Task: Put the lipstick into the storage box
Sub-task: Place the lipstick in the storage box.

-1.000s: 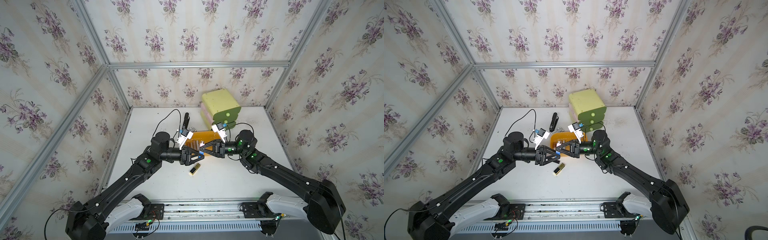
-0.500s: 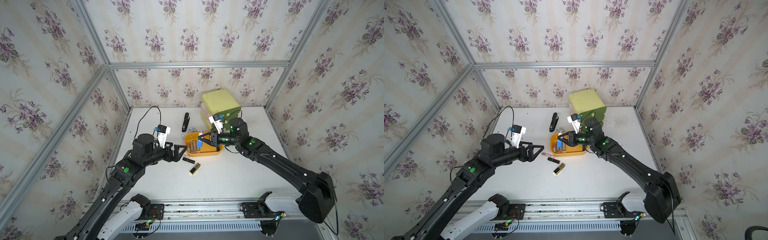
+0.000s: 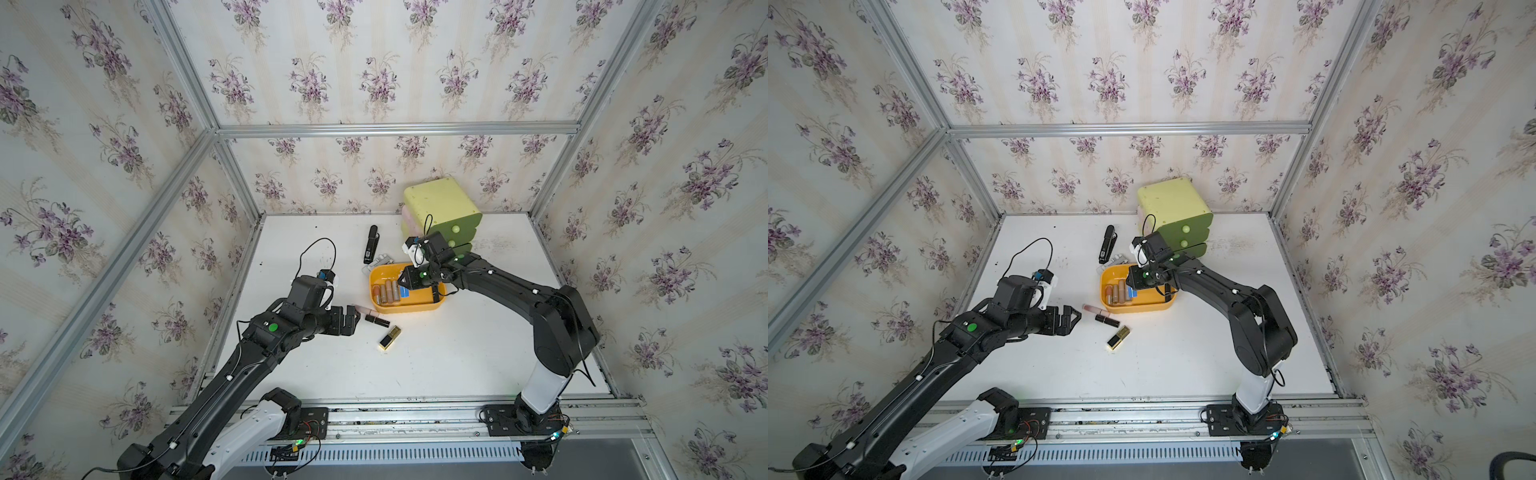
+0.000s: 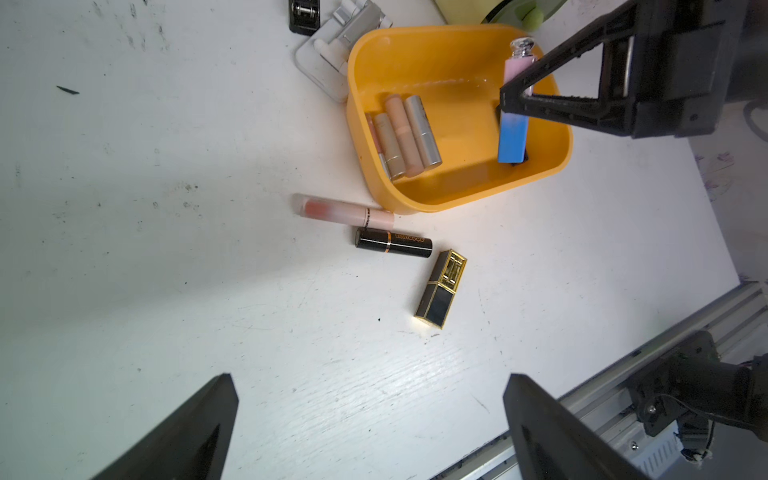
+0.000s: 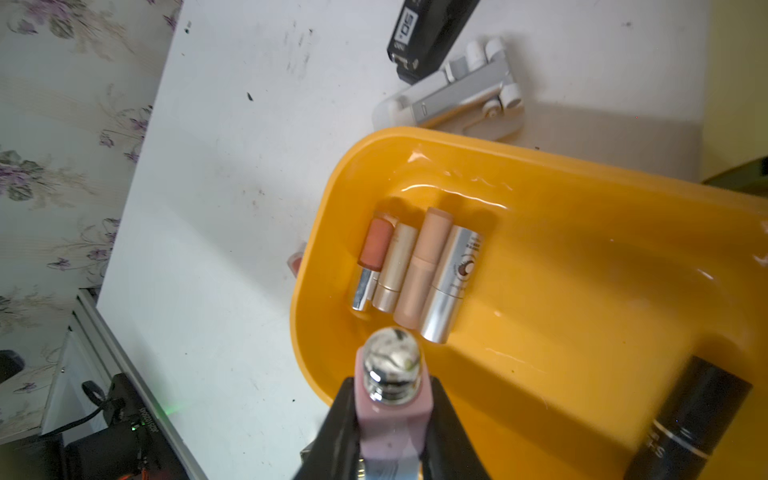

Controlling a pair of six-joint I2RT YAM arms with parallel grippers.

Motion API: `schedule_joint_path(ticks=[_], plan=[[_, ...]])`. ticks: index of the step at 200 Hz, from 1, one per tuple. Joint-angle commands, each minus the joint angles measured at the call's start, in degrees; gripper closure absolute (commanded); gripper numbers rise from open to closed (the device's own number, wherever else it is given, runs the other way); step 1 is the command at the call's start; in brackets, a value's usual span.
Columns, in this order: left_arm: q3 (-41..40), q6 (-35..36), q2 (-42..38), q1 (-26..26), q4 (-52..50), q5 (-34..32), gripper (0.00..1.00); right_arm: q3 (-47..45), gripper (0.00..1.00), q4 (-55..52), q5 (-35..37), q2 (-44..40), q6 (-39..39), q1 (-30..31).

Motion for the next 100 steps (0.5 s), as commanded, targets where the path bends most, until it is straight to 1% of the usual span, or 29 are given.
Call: schedule_joint_path(ticks=[1,64,100], plan=[[-0.6,2.5,1.1,0.1,0.1,-0.3,0.00,0.6,0.83,0.4,2.1,2.3,-0.8,-0.3],[-2.4,4.1,3.6,0.8,1.9,1.2,0.00,2.4,0.83,3.0,0.2,9.5,0.2,-2.8],[-3.1,4.9,4.6,1.5,3.0,2.3,0.00,4.4,0.82,3.5,-0.8,12.5,0.6,-2.9]])
